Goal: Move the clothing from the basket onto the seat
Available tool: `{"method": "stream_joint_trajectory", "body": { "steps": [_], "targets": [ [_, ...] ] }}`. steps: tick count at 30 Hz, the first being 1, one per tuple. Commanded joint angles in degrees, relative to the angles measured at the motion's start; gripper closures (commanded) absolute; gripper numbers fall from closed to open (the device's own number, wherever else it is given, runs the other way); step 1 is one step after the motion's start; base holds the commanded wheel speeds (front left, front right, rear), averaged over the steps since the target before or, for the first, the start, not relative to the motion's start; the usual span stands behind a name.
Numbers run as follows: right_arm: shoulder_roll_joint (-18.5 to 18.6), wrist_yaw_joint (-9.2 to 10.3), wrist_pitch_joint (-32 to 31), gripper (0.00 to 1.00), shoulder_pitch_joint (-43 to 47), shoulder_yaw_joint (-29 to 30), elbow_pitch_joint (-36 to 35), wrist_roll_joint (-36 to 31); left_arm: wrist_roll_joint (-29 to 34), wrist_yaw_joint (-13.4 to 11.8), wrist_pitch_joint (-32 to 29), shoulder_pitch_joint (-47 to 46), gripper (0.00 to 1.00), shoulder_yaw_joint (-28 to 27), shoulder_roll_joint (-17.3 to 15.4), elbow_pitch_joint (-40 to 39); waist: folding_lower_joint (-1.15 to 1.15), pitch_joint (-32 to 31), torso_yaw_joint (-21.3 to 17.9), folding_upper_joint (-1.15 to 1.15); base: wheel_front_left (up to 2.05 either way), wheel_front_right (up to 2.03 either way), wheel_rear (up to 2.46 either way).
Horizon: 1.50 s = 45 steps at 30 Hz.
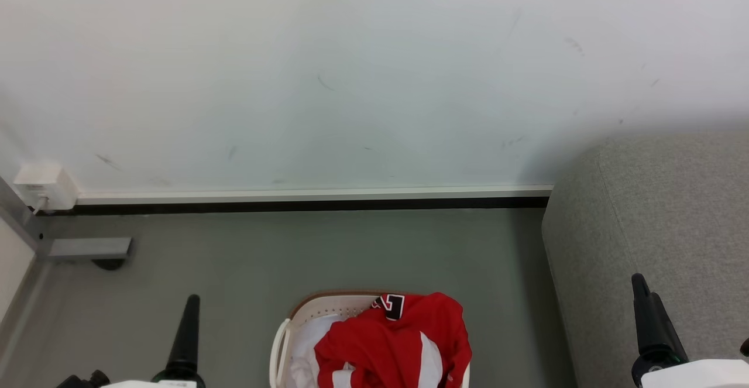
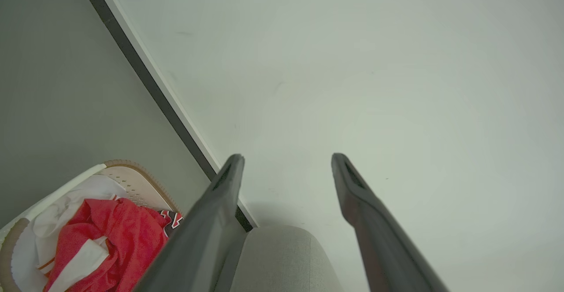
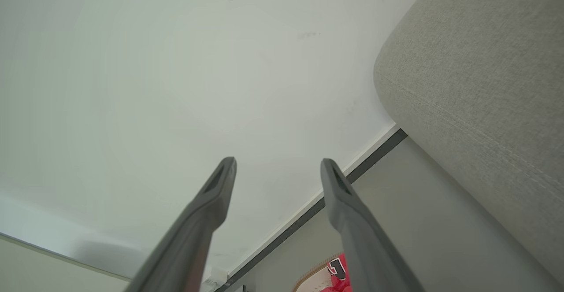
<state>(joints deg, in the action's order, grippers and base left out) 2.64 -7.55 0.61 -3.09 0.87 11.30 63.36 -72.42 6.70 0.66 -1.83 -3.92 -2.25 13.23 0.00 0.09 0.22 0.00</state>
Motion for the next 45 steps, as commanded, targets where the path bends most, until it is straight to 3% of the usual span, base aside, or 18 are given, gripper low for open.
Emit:
{"method": "stream_joint_trajectory", "body": {
  "steps": [1, 21, 45],
  "targets": [
    [0.9, 0.03, 0.7, 0.0, -0.3, -0.4, -1.4, -3.6, 3.5, -0.2, 0.7, -0.1, 0.0, 0.0, -0.4, -1.4, 0.0, 0.0, 0.0, 0.0, 0.0, 0.0, 0.0],
    [2.4, 0.05, 4.7, 0.0, 0.5, -2.1, -0.4, -27.8, 29.2, -2.0, 4.7, 2.4, 0.0, 2.0, -0.5, -4.9, 0.0, 0.0, 0.1, 0.0, 0.0, 0.0, 0.0],
    [1.8, 0.07, 8.7, 0.0, 1.3, -0.8, -0.6, -43.7, 46.7, -2.1, 8.6, 4.6, 0.0, 2.8, -0.6, -7.7, 0.0, -0.2, -0.2, 0.0, 0.0, 0.0, 0.0]
  ]
}}
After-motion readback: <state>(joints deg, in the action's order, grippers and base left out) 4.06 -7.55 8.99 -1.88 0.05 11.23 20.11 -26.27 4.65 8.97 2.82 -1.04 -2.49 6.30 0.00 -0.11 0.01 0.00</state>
